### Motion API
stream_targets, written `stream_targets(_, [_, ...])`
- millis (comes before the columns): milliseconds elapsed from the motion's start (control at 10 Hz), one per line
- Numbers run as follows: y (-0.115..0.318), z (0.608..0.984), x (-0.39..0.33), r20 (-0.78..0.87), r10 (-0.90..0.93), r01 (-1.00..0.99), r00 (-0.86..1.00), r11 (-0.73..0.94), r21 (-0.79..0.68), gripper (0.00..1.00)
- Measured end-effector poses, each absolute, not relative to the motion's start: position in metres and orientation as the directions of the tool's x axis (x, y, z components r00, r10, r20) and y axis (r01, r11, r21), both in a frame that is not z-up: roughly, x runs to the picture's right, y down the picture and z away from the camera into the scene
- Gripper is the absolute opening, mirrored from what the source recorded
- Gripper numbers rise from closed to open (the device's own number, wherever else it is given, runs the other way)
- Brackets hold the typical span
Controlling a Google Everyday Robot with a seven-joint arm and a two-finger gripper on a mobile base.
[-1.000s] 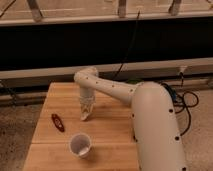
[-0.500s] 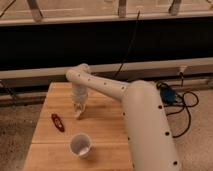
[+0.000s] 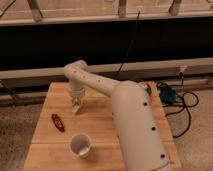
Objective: Wipe the white sponge on the table
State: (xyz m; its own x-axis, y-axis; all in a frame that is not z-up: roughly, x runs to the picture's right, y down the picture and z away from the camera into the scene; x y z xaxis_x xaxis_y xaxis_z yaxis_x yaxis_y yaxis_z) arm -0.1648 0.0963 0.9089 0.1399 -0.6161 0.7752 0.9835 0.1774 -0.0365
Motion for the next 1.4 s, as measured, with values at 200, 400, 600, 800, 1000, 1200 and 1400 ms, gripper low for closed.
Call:
stream_targets(200, [0.082,0.922,-0.16,0.763,-0.623,0.978,0.174,0.198,-0.061,0.03])
stream_targets(400, [0.08,0.924,-0.151,0.756,-0.623,0.974,0.201,0.211,-0.084,0.03])
stream_targets(600, [0.076,0.925,-0.13,0.742,-0.624,0.964,0.245,0.235,-0.121,0.03])
stream_targets(800, [0.074,0.926,-0.108,0.73,-0.621,0.954,0.286,0.257,-0.155,0.03])
stream_targets(1000, [0.074,0.925,-0.092,0.718,-0.618,0.943,0.32,0.281,-0.178,0.03])
stream_targets(1200, [0.08,0.92,-0.069,0.714,-0.604,0.931,0.355,0.297,-0.212,0.03])
stream_targets(1400, [0.089,0.912,-0.062,0.714,-0.596,0.925,0.369,0.31,-0.219,0.03])
